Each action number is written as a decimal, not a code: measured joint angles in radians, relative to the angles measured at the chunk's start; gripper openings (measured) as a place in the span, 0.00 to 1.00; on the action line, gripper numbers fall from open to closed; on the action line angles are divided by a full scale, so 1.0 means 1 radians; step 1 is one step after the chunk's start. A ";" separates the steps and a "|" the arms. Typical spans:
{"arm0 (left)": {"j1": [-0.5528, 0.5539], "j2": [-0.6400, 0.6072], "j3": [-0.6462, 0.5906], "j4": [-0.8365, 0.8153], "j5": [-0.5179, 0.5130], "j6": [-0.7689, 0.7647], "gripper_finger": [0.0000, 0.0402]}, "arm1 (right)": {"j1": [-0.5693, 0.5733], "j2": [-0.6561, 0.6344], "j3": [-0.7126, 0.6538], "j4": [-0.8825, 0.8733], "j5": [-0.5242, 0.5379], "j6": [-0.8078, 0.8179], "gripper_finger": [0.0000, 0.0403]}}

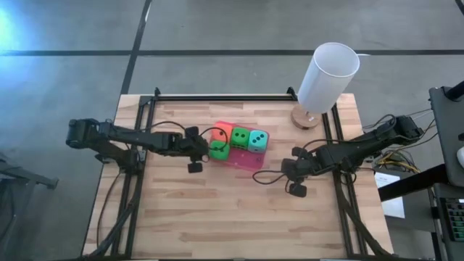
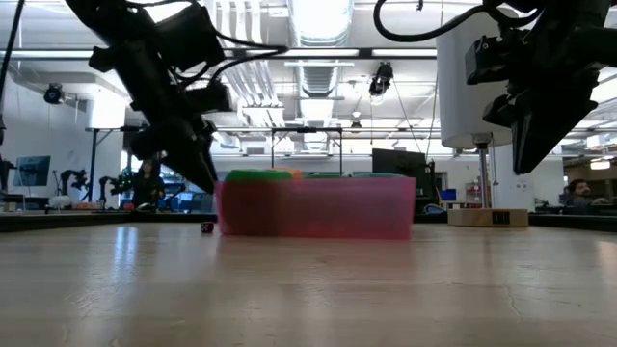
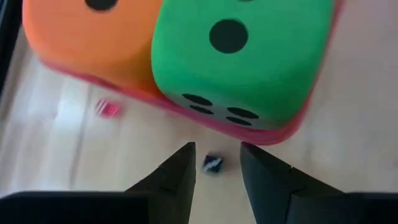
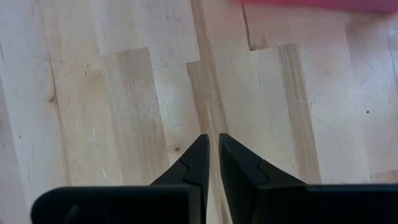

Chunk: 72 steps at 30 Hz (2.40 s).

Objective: Pick & Place Dice
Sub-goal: Adjust the pink bin, then put the small black die into the pink bin

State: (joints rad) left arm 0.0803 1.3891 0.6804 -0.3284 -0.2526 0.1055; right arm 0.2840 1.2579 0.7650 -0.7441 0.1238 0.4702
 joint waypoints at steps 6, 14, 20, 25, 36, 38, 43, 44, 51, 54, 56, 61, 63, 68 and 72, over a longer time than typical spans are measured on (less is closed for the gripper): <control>0.000 0.000 0.000 0.067 0.117 0.003 0.30 | 0.000 0.000 0.000 0.000 0.000 -0.003 0.08; 0.010 0.004 0.000 -0.003 0.088 0.035 0.31 | 0.000 0.000 0.000 0.001 0.001 -0.003 0.08; 0.041 0.008 -0.001 -0.007 0.089 0.039 0.30 | 0.000 0.000 0.000 0.002 0.003 -0.003 0.08; 0.104 0.008 -0.018 0.011 0.141 0.028 0.29 | 0.000 0.000 0.000 0.003 0.003 -0.003 0.08; 0.135 0.013 -0.128 0.176 0.171 0.051 0.30 | 0.000 0.000 0.000 0.002 0.003 -0.007 0.08; 0.136 0.013 -0.140 0.187 0.171 0.051 0.30 | 0.000 0.000 0.000 0.002 0.004 -0.008 0.08; 0.138 0.013 -0.164 0.253 0.171 0.051 0.29 | 0.000 0.000 0.000 0.002 0.006 -0.011 0.08; 0.138 0.013 -0.168 0.263 0.175 0.044 0.29 | 0.000 0.000 0.000 0.002 0.007 -0.011 0.08; 0.138 0.013 -0.206 0.286 0.202 0.017 0.29 | 0.000 0.000 0.000 0.002 0.007 -0.011 0.08; 0.139 0.013 -0.216 0.293 0.201 0.017 0.29 | 0.000 0.000 0.000 0.001 0.007 -0.010 0.08; 0.139 0.013 -0.216 0.299 0.201 0.017 0.28 | 0.000 0.000 0.000 0.001 0.007 -0.011 0.08; 0.143 0.013 -0.216 0.313 0.202 0.018 0.28 | 0.000 0.000 0.000 0.001 0.007 -0.011 0.08; 0.146 0.013 -0.216 0.313 0.201 0.018 0.29 | 0.000 0.000 0.000 0.001 0.007 -0.011 0.08; 0.152 0.013 -0.216 0.313 0.201 0.018 0.28 | 0.000 0.000 0.000 0.001 0.007 -0.011 0.08; 0.159 0.013 -0.216 0.322 0.201 0.018 0.28 | 0.000 0.000 0.000 0.001 0.007 -0.011 0.08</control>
State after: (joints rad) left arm 0.2392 1.4025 0.4644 -0.0064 -0.0513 0.1230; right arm 0.2840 1.2582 0.7650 -0.7429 0.1307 0.4595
